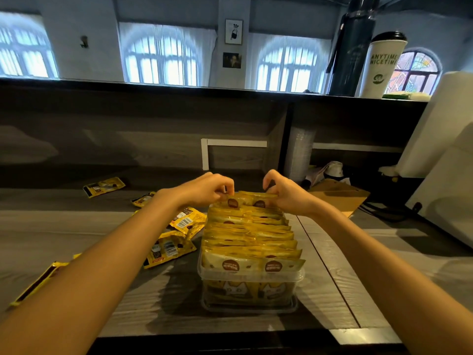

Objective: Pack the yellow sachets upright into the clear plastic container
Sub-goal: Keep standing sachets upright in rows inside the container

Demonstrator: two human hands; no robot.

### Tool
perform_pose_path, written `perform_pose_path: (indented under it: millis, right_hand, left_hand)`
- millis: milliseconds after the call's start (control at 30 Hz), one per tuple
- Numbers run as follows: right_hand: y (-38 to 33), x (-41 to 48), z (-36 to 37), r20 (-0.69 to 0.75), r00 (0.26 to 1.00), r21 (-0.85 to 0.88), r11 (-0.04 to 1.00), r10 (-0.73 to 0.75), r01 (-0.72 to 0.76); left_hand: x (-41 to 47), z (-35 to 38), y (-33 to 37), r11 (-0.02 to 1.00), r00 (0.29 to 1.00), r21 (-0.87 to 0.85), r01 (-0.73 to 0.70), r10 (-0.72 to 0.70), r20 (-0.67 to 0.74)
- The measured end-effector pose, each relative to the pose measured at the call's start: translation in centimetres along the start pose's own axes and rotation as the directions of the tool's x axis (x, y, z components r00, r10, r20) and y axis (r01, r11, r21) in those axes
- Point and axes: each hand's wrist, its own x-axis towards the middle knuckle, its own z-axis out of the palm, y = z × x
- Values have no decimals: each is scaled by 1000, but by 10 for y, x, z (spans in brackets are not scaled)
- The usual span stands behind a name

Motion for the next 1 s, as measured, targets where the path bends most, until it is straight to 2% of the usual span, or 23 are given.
perform_pose_path:
  millis: [100, 267, 467, 633, 767, 900, 1000]
  right_hand:
    - [0, -3, -4, 37, 998, 82, 995, 51, -54]
    - [-9, -9, 2, 133, 984, 31, 992, 121, -126]
    - [-16, -14, 8, 91, 974, 95, 972, 209, -217]
    - [-26, -16, 10, 55, 977, 108, 971, 208, -213]
    - [-47, -16, 9, -106, 980, -4, 986, 167, -168]
    - [-98, -18, 21, -334, 942, -17, 1000, 15, -22]
    - [-144, -21, 50, -369, 928, 23, 997, -58, 71]
  left_hand:
    - [-1, -1, 2, 997, 1000, -73, -2, 1, -22]
    - [-9, 0, 4, 992, 995, -118, 52, -41, 93]
    - [-17, 0, 6, 967, 988, -231, 108, -79, 132]
    - [-20, 1, 12, 966, 990, -218, 137, -141, 0]
    - [-30, -9, 14, 964, 954, -164, 208, -237, -182]
    - [-59, -28, 17, 948, 867, -151, 278, -316, -385]
    - [-88, -33, 8, 907, 767, -129, 401, -409, -495]
